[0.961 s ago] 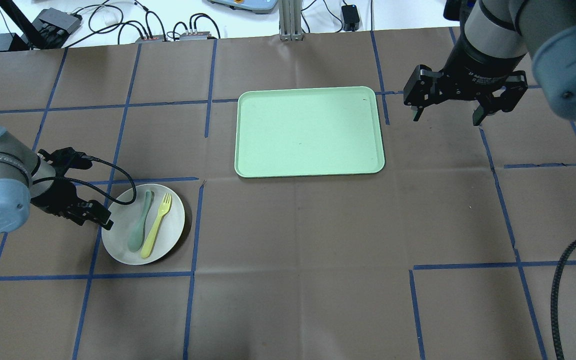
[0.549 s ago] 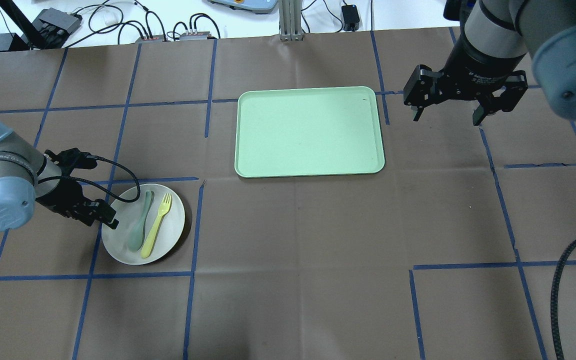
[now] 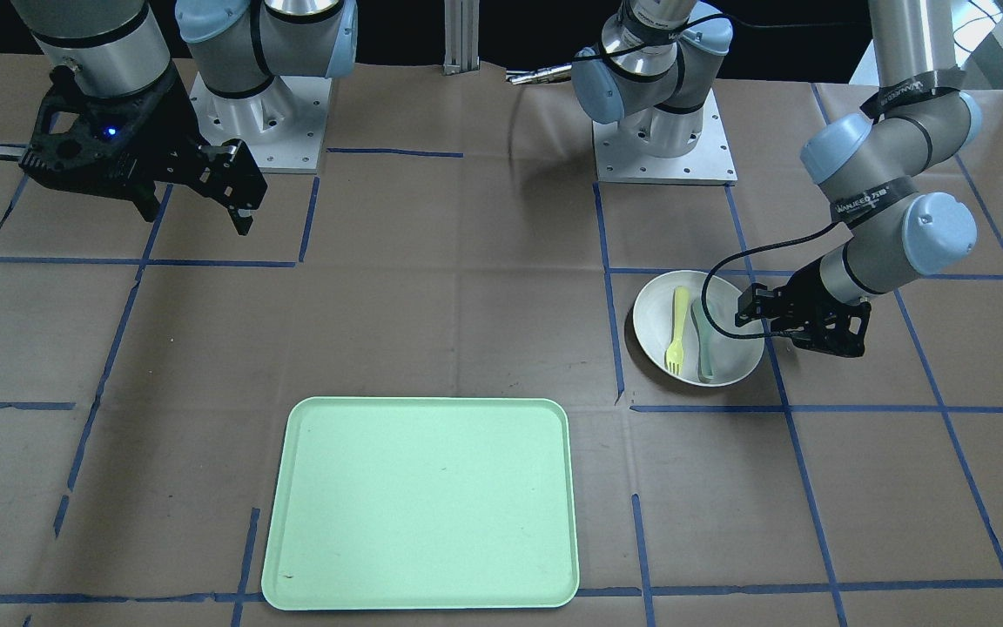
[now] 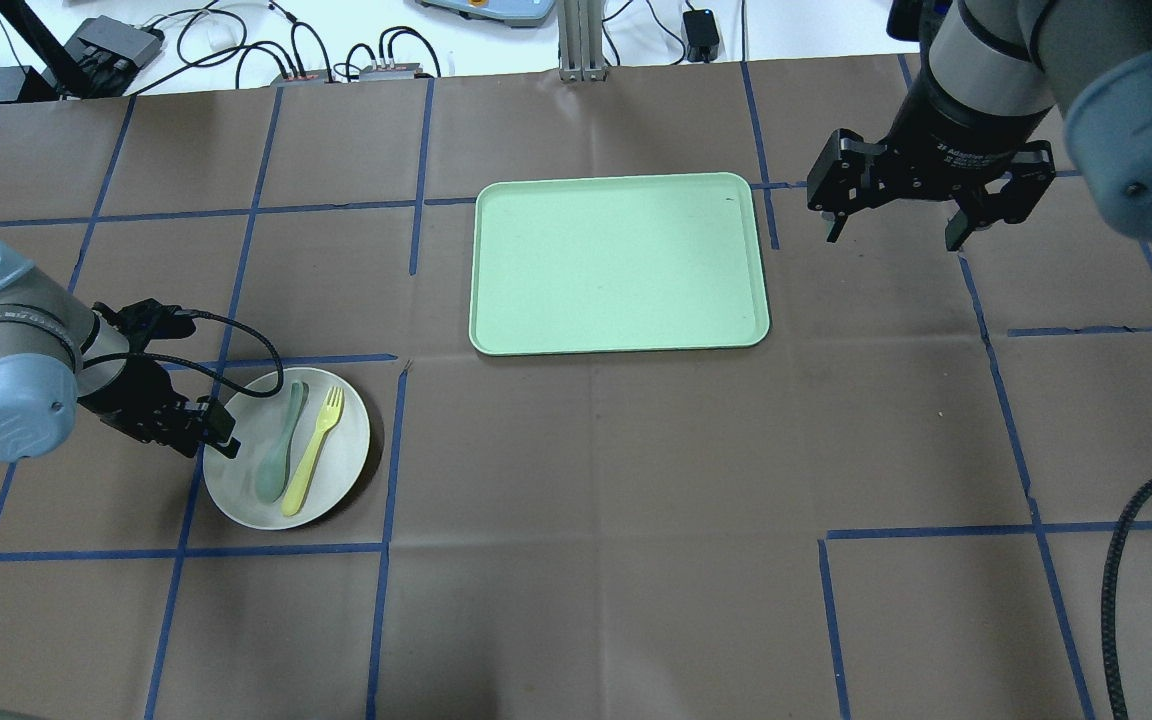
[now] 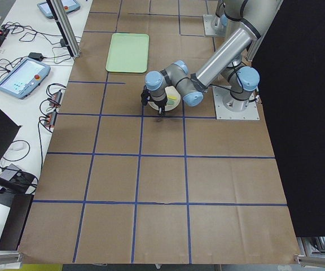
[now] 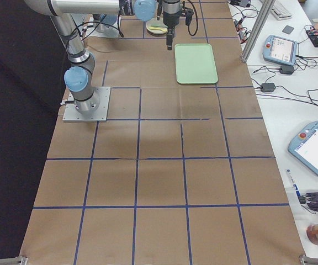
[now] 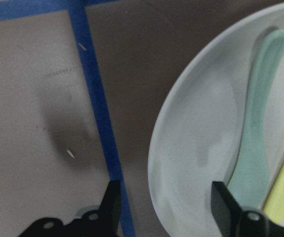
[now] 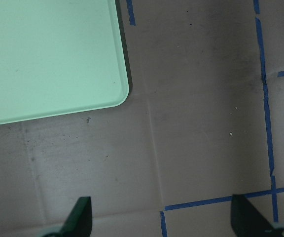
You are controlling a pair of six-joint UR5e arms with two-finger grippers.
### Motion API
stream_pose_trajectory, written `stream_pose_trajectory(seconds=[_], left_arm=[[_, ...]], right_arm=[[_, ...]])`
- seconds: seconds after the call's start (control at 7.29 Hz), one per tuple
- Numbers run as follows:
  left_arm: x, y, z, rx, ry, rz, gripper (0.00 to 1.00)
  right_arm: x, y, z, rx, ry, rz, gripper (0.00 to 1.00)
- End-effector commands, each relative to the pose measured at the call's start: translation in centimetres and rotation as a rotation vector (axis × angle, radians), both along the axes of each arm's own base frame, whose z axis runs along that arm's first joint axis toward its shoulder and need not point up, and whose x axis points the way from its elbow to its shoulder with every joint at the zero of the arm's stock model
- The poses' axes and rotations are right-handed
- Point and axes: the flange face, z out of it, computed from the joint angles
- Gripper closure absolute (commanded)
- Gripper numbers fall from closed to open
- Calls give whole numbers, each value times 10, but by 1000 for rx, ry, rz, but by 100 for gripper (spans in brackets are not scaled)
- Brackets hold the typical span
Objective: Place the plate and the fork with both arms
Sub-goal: 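Close the left gripper on the white plate's rim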
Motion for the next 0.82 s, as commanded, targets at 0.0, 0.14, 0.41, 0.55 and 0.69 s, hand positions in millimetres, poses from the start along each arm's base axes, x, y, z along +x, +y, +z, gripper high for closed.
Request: stream_pose_trajectory(seconds=[0.0,0.14,0.41,0.55,0.69], left_arm=[[0,0,-3,9,-3,20,36],[2,-1,-4,9,-4,21,39],[2,0,-3,15,-11,42,57],[1,-1,-2,13,-10,48,63],[1,-1,-2,13,-10,48,75]], right_arm=[[0,0,0,0,0,0,0],[0,0,0,0,0,0,0],[0,0,0,0,0,0,0],[0,0,0,1,0,0,0],[0,0,0,2,0,0,0]])
